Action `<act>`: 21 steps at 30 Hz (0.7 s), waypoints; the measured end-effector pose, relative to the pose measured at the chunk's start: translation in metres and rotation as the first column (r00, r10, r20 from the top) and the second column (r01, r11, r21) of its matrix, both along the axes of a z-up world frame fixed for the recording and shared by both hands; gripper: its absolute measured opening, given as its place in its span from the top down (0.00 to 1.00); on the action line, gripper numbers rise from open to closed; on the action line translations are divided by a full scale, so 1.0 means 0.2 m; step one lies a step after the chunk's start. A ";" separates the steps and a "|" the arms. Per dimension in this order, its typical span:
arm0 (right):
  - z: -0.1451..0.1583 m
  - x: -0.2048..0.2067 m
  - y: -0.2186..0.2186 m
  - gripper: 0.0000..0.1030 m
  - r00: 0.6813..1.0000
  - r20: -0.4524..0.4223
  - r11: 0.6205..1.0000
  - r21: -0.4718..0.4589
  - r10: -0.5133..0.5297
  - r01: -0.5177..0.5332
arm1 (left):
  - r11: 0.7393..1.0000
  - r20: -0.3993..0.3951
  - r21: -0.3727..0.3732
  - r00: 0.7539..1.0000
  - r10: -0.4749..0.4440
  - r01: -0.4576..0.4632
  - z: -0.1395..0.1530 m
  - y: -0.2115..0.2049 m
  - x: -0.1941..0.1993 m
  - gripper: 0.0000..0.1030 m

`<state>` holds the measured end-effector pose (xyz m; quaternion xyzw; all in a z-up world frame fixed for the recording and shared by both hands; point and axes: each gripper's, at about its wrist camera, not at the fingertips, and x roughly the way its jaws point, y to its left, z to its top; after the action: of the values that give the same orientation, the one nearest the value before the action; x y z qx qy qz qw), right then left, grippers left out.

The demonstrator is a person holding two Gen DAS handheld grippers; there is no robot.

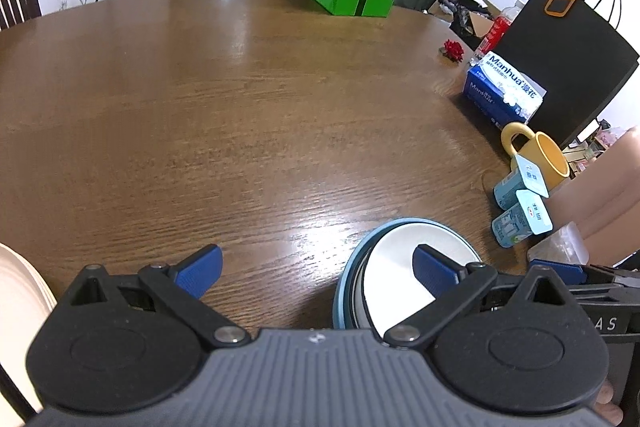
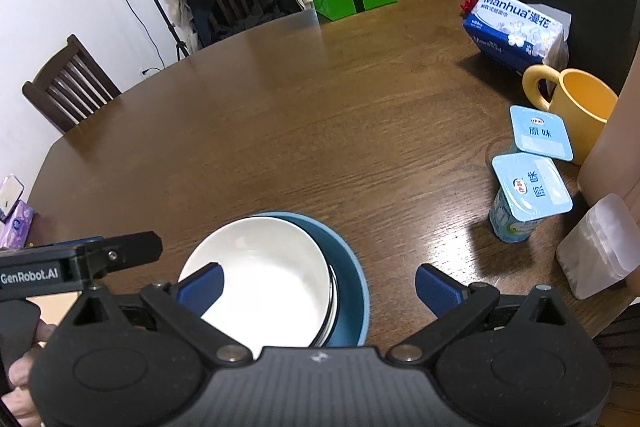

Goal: Organize plates and bowls
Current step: 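Move both open tools onto the blue bowl rim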

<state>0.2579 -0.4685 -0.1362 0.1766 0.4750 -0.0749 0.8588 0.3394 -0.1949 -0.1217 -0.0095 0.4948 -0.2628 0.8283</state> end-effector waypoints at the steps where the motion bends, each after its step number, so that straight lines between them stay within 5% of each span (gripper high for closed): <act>1: 0.00 0.00 0.00 0.01 1.000 -0.004 1.000 0.002 0.000 0.000 | 1.000 -0.008 0.003 1.000 0.003 -0.003 -0.01 0.00 0.00 0.00; 21: -0.26 0.08 -0.13 0.06 0.987 -0.161 0.993 0.121 0.008 0.012 | 1.000 -0.205 0.004 0.979 0.007 -0.007 -0.25 -0.11 0.05 0.00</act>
<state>0.2734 -0.4939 -0.1885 0.2225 0.5464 -0.0609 0.8051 0.3498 -0.2165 -0.1712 -0.0370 0.5780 -0.2568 0.7737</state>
